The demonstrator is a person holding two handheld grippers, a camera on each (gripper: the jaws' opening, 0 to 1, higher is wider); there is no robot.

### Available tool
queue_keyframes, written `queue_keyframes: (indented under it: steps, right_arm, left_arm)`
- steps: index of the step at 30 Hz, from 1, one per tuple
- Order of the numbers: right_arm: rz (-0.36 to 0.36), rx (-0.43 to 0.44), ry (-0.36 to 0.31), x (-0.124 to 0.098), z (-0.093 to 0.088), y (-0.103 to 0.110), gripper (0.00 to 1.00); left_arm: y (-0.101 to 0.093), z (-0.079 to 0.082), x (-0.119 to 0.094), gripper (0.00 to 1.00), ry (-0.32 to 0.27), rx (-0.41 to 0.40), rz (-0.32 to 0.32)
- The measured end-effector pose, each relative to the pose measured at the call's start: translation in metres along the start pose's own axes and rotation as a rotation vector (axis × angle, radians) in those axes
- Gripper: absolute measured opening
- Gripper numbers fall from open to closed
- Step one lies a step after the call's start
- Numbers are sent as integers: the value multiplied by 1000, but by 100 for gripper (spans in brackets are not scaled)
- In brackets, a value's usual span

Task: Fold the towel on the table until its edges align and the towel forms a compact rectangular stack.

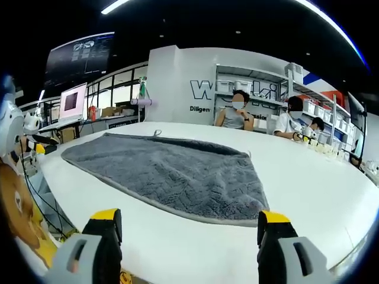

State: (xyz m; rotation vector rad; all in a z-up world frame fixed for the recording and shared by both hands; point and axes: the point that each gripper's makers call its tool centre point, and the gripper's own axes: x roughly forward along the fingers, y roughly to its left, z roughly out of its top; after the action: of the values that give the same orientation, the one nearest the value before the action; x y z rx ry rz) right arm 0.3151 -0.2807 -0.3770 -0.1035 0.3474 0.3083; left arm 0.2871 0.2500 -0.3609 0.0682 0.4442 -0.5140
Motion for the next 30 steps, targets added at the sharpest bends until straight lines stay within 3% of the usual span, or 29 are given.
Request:
queue_keyframes:
  steps: [16,23,30]
  right_arm:
    - [-7,-34,47,-4,-8,-9,99]
    - [-77,-196,120,-12,-18,-31,99]
    - [-126,-208,79,-19,-9,-47,98]
  left_arm:
    - [10,-6,-3,99,41,11,15]
    - [22,-9,-10,99,76,44,43]
    - [28,-10,-11,95,89,76,59]
